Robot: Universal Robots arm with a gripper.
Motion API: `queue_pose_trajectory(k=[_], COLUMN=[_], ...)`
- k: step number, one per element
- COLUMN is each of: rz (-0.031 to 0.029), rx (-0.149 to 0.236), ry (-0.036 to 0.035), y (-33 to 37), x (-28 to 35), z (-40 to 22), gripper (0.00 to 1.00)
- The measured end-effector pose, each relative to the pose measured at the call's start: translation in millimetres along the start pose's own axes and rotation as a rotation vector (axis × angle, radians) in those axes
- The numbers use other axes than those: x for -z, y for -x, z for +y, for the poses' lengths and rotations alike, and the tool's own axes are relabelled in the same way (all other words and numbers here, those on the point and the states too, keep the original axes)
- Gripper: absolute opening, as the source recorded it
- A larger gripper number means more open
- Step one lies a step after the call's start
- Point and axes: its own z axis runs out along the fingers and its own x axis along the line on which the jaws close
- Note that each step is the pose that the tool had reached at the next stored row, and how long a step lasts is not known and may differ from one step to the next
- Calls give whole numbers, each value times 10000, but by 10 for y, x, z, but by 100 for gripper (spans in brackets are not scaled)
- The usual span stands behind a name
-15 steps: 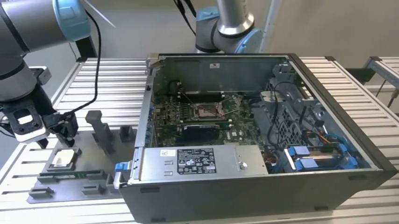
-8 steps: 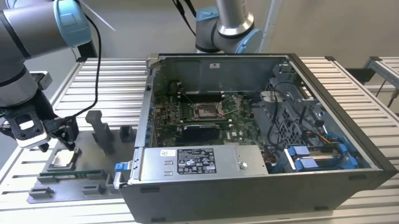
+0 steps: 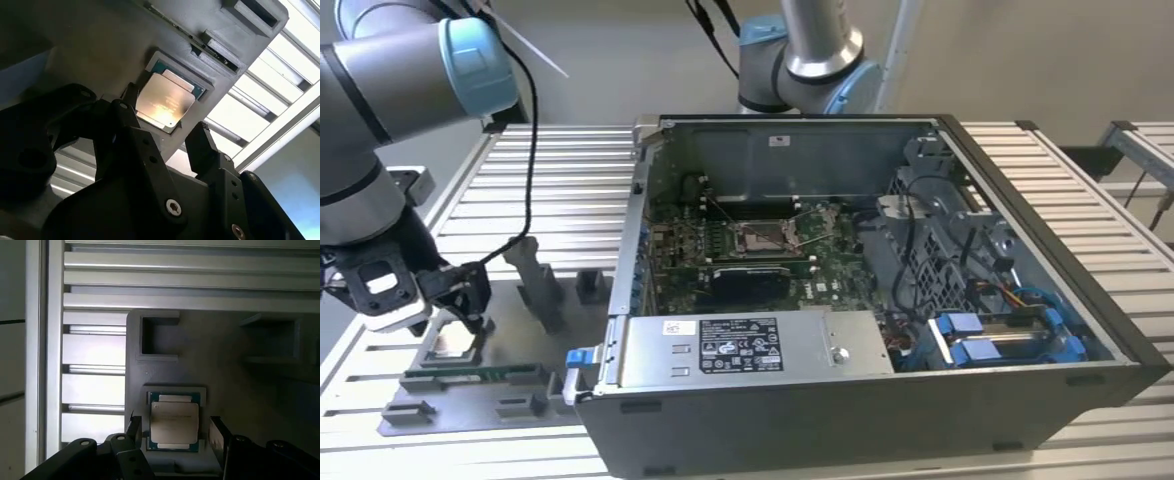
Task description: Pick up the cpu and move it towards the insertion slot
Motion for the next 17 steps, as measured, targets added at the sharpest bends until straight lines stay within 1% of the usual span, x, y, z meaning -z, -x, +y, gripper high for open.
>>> queue_pose_trajectory(k=[7, 17], rz=[0, 2], rx=[5, 52], ry=[0, 0], y=[0, -6], x=[-111, -186], z=[-7, -11], gripper=[100, 100])
